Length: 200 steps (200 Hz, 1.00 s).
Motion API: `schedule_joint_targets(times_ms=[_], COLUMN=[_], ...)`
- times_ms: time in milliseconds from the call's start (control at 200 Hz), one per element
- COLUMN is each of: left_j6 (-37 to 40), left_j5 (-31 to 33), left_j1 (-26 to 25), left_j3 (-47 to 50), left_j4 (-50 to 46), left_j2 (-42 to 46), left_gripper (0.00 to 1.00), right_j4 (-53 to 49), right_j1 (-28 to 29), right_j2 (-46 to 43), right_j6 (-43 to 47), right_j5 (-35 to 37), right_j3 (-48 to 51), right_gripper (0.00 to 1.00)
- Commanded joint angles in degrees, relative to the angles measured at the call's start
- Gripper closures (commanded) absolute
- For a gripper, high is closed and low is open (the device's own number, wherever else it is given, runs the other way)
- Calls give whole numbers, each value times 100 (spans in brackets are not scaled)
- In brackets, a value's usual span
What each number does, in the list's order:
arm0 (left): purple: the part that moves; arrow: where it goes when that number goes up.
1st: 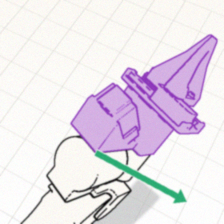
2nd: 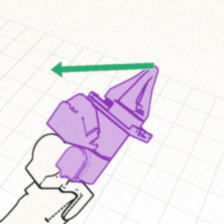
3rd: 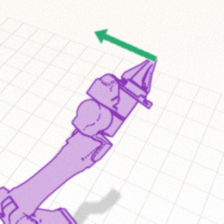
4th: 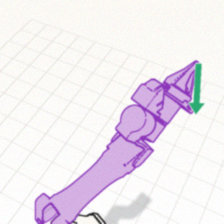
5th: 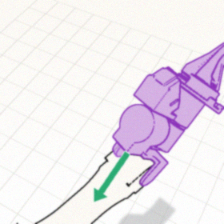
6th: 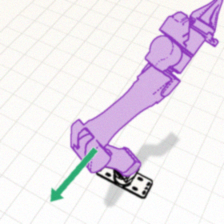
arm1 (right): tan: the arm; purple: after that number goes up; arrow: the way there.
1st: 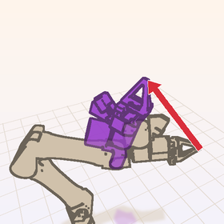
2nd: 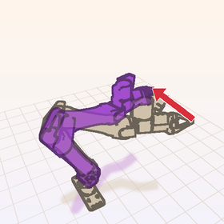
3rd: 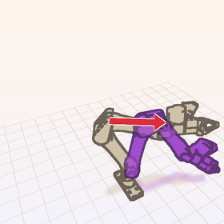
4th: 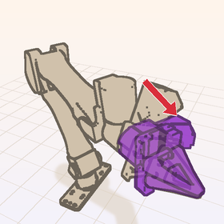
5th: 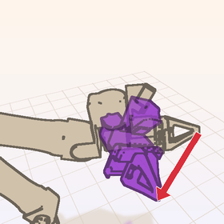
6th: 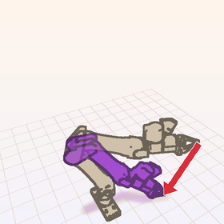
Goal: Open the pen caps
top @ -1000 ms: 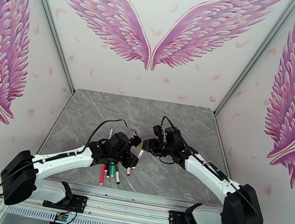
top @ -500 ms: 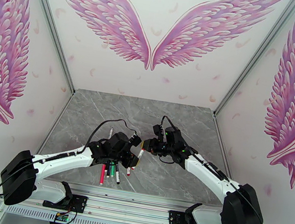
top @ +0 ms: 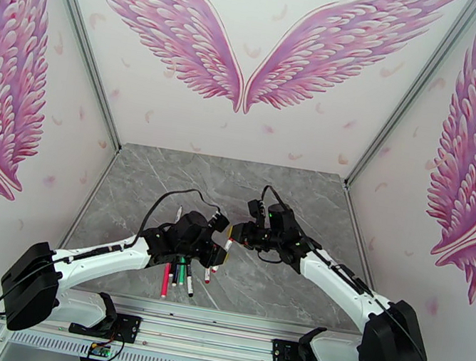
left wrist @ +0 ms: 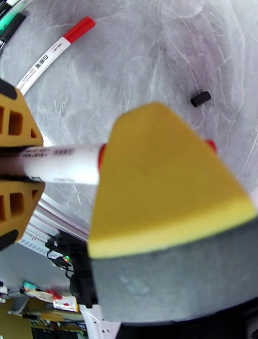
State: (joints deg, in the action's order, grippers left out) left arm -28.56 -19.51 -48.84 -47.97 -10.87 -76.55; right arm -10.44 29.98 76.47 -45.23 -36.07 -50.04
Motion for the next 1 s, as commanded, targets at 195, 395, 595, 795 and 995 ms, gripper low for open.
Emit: schedule_joint_targets(times_ms=[195, 395, 595, 795, 995], left_j6=[-229, -180, 135, 542, 719], left_j5=[-1051, -1765, -1162, 23, 498], left_j1=[230, 391, 304, -163, -577], left_j3=[251, 308, 130, -204, -389], left_j4=[580, 608, -6, -751, -1041], left_j2=[273, 537, 441, 160, -120], left_gripper=[94, 97, 98, 99, 99], right_j4=[369, 1137, 544, -1168, -1733], right_j1=[-145, -458, -572, -580, -650], right_j2=[-439, -802, -853, -539, -326], right_j6=[-16, -61, 121, 389, 401], right_j5=[-494, -1229, -809, 585, 1208], right_j3=[-111, 71, -153, -724, -986], right_gripper=[90, 90, 89, 90, 91])
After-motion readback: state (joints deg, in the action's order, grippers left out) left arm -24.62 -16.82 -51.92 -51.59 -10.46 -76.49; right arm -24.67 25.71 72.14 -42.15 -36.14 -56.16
